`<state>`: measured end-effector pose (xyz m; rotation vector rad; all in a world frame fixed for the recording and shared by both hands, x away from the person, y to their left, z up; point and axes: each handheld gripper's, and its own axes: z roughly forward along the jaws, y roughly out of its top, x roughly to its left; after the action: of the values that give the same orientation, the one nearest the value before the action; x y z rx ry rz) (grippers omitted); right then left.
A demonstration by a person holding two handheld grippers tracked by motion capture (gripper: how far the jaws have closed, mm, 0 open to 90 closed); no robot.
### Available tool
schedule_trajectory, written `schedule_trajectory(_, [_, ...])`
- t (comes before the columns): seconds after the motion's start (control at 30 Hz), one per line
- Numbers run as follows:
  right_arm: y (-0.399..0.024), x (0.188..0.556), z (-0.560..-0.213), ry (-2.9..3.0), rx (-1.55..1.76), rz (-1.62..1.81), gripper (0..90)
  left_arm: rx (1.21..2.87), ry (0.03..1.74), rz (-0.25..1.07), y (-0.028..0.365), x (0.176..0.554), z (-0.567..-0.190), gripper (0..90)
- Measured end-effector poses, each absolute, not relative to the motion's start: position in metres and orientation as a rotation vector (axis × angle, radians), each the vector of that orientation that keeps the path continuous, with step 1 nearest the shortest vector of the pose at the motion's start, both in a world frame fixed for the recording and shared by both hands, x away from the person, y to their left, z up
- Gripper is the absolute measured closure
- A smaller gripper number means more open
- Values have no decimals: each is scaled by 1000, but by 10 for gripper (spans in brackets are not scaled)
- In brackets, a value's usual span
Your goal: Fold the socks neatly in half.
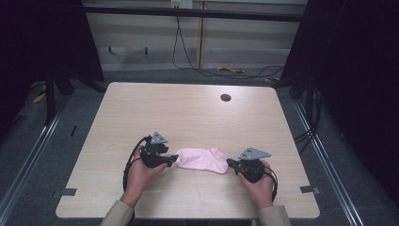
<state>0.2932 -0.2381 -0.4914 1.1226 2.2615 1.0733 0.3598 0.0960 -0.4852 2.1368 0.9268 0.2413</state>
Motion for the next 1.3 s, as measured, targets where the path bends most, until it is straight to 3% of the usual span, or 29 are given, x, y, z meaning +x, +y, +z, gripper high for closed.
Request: schedule_trajectory(1.3, [-233, 296, -494, 2290, 1098, 1072, 900, 2223, 963, 229, 76, 368, -496, 529])
